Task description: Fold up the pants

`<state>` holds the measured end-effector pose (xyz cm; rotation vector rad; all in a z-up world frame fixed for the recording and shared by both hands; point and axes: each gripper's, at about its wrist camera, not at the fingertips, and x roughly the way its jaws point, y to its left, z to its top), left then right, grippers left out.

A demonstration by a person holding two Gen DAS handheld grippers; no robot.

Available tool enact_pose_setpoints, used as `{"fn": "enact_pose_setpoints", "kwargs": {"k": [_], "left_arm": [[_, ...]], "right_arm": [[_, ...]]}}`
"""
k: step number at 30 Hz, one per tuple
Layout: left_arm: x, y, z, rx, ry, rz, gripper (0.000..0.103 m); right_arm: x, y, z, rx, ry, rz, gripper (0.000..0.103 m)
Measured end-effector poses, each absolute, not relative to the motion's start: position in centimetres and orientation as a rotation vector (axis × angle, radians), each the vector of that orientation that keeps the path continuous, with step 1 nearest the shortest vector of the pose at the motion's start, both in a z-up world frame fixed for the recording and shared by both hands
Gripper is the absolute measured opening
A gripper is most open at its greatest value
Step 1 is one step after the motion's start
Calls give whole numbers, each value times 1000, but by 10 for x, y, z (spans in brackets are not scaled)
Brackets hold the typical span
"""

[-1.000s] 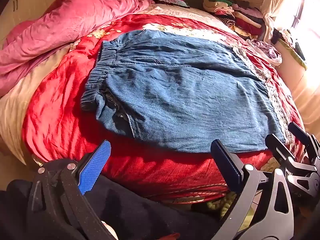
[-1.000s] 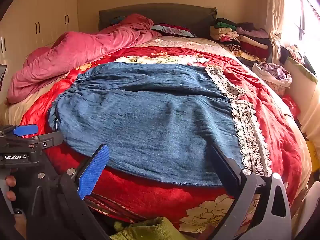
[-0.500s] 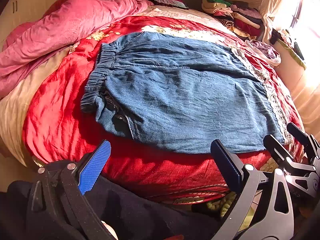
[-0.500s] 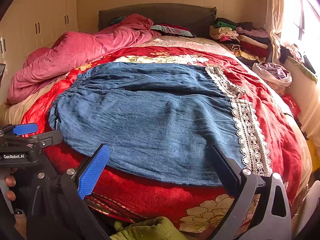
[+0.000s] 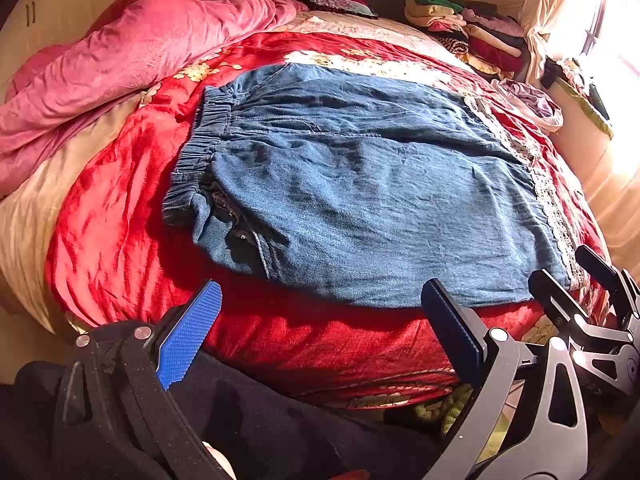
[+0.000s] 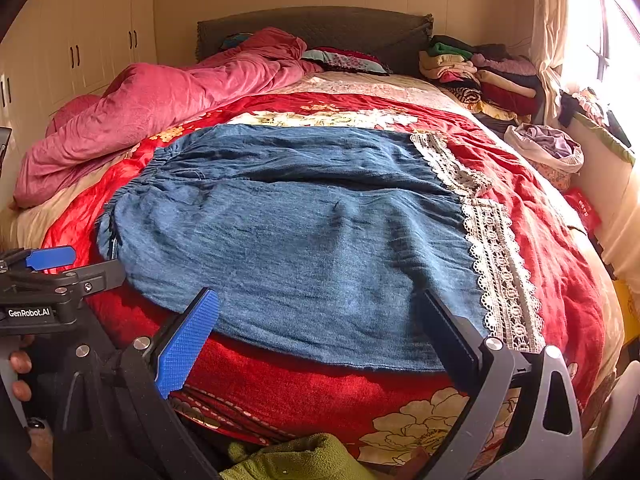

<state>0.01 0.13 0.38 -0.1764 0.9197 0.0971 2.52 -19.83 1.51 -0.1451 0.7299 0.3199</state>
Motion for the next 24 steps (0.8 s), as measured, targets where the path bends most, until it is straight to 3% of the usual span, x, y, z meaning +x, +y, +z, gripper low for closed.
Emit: {"fn": "enact_pose_setpoints", "kwargs": {"k": [24], "left_arm": [[8,8,3,-170,912,106,94]], "right_arm": [[32,-192,14,-146,736,332,99]]}}
